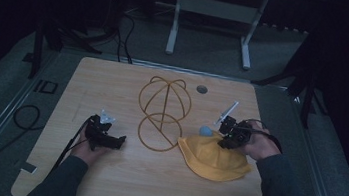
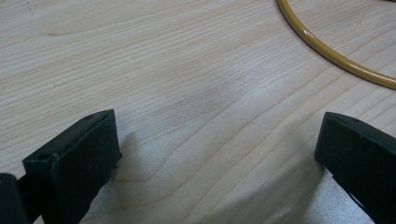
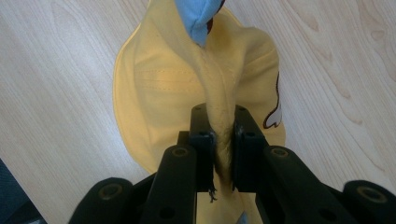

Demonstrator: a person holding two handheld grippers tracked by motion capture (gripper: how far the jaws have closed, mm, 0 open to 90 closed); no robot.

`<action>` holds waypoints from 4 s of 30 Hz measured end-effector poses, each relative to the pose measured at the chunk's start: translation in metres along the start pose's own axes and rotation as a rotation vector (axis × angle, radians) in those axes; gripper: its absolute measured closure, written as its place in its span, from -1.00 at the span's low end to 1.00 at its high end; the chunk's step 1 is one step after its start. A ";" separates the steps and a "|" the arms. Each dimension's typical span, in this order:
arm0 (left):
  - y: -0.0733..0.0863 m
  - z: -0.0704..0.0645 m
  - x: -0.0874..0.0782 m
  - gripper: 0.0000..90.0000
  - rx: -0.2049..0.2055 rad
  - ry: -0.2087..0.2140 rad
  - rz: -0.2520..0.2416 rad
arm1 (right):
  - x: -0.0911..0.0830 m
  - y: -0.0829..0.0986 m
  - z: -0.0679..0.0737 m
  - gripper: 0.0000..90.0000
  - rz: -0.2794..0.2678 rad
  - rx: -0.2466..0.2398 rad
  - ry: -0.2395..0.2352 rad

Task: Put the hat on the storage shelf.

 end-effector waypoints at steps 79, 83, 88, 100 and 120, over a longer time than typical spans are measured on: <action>0.000 0.000 0.000 -1.00 0.002 0.000 0.003 | -0.082 -0.020 -0.064 0.85 -0.209 0.155 0.178; 0.000 0.000 0.000 -1.00 0.002 0.000 0.003 | -0.090 -0.024 -0.066 0.85 -0.229 0.149 0.191; 0.000 0.000 0.000 -1.00 0.002 0.000 0.003 | -0.097 -0.026 -0.069 0.85 -0.258 0.149 0.204; 0.000 0.000 0.000 -1.00 0.003 0.001 0.003 | -0.112 -0.027 -0.075 0.85 -0.306 0.163 0.213; 0.000 0.000 0.000 -1.00 0.004 0.001 0.004 | -0.136 -0.040 -0.075 0.85 -0.403 0.093 0.164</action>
Point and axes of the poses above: each handheld gripper's, and its own axes: x roughly forward along the jaws, y roughly out of its underside, z roughly to its left, the point moved 8 cm from there along x, roughly forward along the jaws, and after that the axes turned 4 degrees about -z, right-handed, at the moved point
